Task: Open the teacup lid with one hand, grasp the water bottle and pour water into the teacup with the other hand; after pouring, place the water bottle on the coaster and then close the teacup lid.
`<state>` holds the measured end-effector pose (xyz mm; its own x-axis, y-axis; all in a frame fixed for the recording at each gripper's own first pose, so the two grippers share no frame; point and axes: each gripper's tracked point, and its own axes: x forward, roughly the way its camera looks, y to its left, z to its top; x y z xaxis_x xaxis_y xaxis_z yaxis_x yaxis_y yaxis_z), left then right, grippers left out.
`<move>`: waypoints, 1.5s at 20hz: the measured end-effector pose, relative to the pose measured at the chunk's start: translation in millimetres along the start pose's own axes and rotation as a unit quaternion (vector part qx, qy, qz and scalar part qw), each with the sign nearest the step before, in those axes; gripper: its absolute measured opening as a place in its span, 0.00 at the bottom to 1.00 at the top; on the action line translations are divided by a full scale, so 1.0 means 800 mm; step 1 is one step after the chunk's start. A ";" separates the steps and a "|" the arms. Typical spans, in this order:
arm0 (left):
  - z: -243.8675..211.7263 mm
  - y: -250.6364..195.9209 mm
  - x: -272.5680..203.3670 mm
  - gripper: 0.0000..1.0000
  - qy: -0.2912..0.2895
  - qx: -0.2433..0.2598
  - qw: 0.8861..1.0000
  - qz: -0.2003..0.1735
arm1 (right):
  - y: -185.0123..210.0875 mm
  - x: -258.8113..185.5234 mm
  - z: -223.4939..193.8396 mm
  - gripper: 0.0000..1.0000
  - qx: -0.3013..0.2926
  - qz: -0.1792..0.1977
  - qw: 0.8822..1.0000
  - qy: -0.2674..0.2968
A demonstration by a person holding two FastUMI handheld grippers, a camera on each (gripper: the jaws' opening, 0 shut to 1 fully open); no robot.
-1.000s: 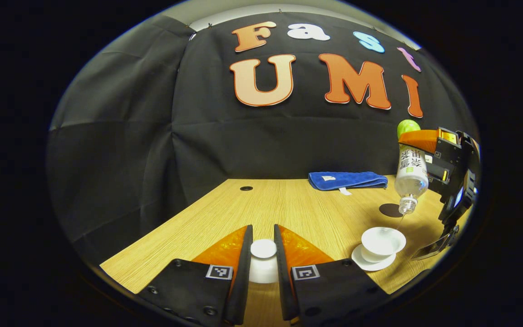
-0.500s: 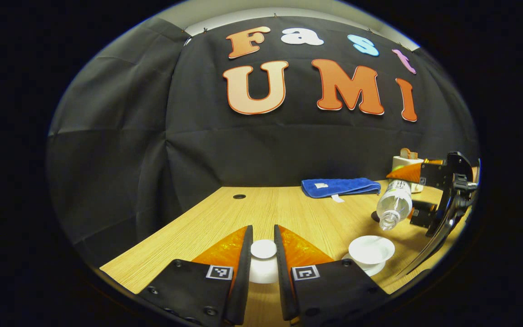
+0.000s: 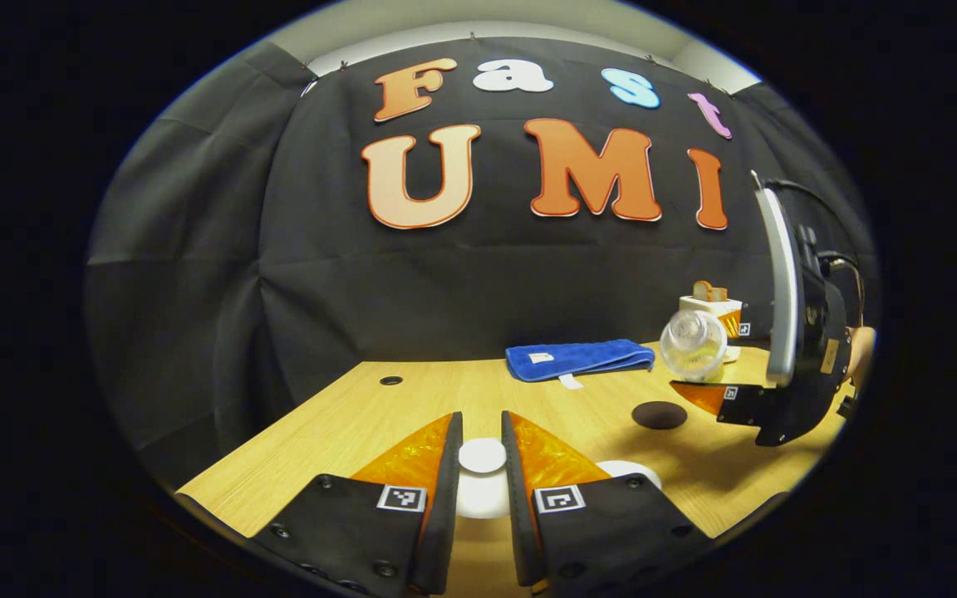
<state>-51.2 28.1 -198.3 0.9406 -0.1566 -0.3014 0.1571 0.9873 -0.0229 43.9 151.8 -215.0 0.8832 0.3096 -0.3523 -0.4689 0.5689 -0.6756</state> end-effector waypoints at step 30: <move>-0.026 -0.104 0.024 0.33 0.032 -0.004 0.999 -0.030 | 0.015 0.092 -0.075 0.61 0.444 0.079 0.892 0.032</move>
<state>-52.7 -56.6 -221.7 0.9086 -0.2137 -0.3588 0.2095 0.9765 -0.0511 103.9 136.3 -288.0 0.7907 0.4117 -0.4531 -0.3847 0.9099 0.1553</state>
